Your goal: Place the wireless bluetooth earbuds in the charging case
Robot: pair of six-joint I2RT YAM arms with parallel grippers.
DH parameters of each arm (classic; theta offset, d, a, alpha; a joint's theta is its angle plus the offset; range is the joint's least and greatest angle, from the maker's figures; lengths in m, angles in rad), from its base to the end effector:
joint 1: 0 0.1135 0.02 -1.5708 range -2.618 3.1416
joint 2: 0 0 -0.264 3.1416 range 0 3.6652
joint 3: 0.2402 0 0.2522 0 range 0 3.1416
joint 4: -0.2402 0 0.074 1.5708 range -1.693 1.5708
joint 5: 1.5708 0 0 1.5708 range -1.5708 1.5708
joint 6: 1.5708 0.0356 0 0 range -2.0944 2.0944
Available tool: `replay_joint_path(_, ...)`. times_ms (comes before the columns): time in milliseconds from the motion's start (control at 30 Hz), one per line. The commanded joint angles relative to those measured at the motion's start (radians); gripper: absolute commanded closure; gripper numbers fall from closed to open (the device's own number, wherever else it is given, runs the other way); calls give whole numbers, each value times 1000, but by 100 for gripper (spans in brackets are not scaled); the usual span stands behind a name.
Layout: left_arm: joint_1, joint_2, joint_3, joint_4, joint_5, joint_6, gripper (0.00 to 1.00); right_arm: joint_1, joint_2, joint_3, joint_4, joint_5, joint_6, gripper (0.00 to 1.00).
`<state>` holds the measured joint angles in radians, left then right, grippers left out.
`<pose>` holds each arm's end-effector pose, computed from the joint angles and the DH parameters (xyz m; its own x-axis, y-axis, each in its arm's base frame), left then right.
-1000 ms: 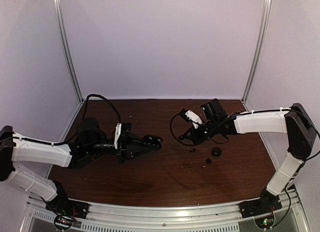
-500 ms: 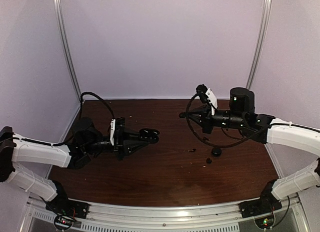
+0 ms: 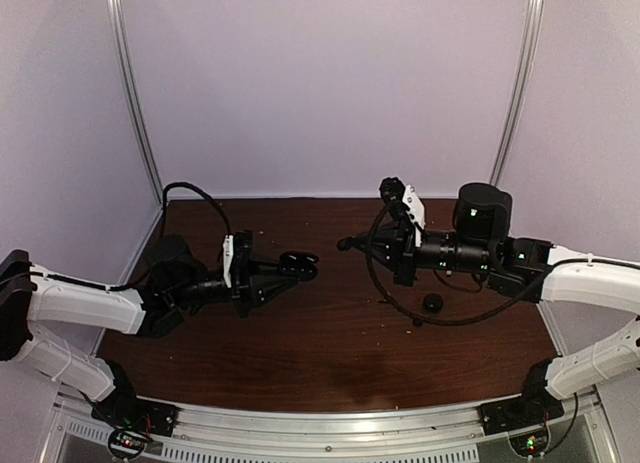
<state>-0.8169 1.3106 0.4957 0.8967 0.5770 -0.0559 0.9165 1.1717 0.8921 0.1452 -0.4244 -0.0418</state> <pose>0.1688 -0.2081 0.2400 0.0009 -0.0694 -0.9976 0.9847 0.1737 -0.0112 0.1557 0.2270 0.3326 -0.0409 -0.1159 -0.9924 -0.9740 0.2262 0.0137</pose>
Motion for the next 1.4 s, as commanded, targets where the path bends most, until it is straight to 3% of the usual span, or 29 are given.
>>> replay_joint_path(0, 5, 12, 25, 55, -37, -20, 100, 54, 20, 51, -19, 99, -25, 100)
replay_joint_path(667, 4, 33, 34, 75, -84, -48, 100, 186, 164, 146, -77, 371, -19, 100)
replay_joint_path(1367, -21, 58, 53, 77, -113, -25, 100, 199, 227, 185, -75, 420, 24, 100)
